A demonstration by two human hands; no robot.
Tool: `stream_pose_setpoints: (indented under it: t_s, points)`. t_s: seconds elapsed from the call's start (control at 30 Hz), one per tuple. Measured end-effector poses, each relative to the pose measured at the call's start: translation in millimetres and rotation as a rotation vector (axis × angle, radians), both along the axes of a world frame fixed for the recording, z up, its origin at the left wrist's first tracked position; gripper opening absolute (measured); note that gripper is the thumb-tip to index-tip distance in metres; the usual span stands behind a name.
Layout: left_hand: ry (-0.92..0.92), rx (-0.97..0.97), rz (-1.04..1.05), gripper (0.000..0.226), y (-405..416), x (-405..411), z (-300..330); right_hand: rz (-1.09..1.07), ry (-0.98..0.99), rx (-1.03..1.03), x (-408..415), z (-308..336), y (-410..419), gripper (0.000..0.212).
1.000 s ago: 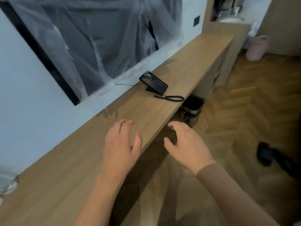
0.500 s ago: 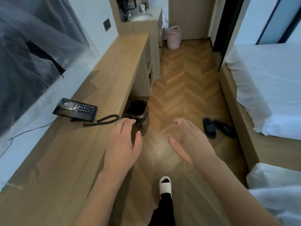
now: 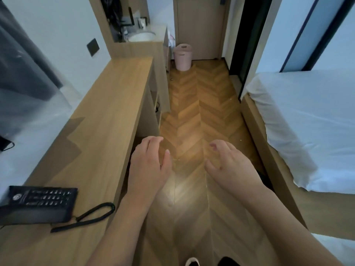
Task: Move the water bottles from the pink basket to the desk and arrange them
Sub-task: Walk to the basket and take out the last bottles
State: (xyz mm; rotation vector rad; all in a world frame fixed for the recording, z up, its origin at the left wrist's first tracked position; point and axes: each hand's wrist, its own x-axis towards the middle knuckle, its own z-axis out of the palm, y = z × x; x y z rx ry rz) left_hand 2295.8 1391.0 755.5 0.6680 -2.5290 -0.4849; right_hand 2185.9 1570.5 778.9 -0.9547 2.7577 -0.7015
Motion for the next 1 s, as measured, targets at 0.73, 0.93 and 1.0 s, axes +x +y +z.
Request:
stream_pose_setpoints:
  t_s: [0.73,0.93,1.0]
  points:
    - [0.000,-0.053,-0.115,0.039,-201.8,-408.1,9.6,-0.054,0.009,-0.101,-400.5,-5.8,-194.4,0.048]
    - [-0.039,-0.064,-0.129,0.036,-247.8,-504.6,6.2,-0.091,-0.026,-0.108,-492.7,-2.9,-233.1,0.048]
    - [-0.059,-0.063,-0.139,0.037,-261.3,-539.9,0.7,-0.109,-0.017,-0.102,-525.7,-7.4,-248.0,0.049]
